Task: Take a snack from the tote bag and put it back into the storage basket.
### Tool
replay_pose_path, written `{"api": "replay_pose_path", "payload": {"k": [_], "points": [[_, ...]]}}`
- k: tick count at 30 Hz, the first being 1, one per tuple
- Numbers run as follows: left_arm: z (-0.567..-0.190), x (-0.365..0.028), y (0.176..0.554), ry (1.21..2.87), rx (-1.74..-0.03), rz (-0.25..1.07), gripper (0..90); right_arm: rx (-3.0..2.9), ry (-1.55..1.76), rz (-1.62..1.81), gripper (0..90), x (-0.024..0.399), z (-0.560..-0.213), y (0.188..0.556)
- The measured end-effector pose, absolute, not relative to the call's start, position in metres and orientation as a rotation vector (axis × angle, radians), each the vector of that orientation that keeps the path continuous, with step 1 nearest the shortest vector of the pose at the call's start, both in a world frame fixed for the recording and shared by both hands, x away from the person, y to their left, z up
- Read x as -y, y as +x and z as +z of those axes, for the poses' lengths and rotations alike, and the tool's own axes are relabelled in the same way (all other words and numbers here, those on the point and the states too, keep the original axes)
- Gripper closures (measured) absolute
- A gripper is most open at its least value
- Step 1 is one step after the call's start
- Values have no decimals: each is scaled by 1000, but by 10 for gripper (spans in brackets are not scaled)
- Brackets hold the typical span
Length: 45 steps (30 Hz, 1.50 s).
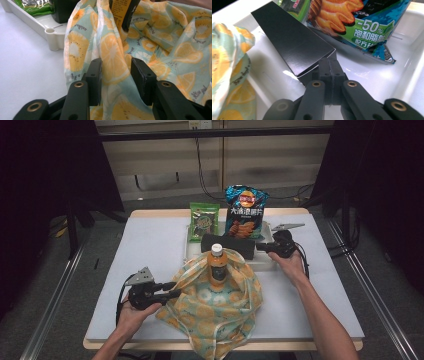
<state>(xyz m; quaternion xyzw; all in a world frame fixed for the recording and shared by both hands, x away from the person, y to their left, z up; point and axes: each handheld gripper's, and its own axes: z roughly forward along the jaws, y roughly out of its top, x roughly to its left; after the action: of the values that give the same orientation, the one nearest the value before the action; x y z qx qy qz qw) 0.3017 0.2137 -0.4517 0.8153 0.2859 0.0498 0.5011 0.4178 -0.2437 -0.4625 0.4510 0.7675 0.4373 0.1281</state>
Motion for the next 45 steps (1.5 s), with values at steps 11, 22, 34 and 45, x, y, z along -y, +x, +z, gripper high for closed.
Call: {"api": "replay_pose_path", "payload": {"k": [11,22,34,45], "points": [[-452,-214,302,1968,-690,120,621,-2230,1356,1221,900,241,-463,437],[-452,-215,302,1969,-690,122,622,-2232,1344,1231,900,225,-462,452],[-452,-215,303,1970,-690,119,624,-2242,1341,1228,900,211,-459,460],[-452,-215,303,1967,-693,120,624,-2267,1318,1224,900,196,-456,467]]}}
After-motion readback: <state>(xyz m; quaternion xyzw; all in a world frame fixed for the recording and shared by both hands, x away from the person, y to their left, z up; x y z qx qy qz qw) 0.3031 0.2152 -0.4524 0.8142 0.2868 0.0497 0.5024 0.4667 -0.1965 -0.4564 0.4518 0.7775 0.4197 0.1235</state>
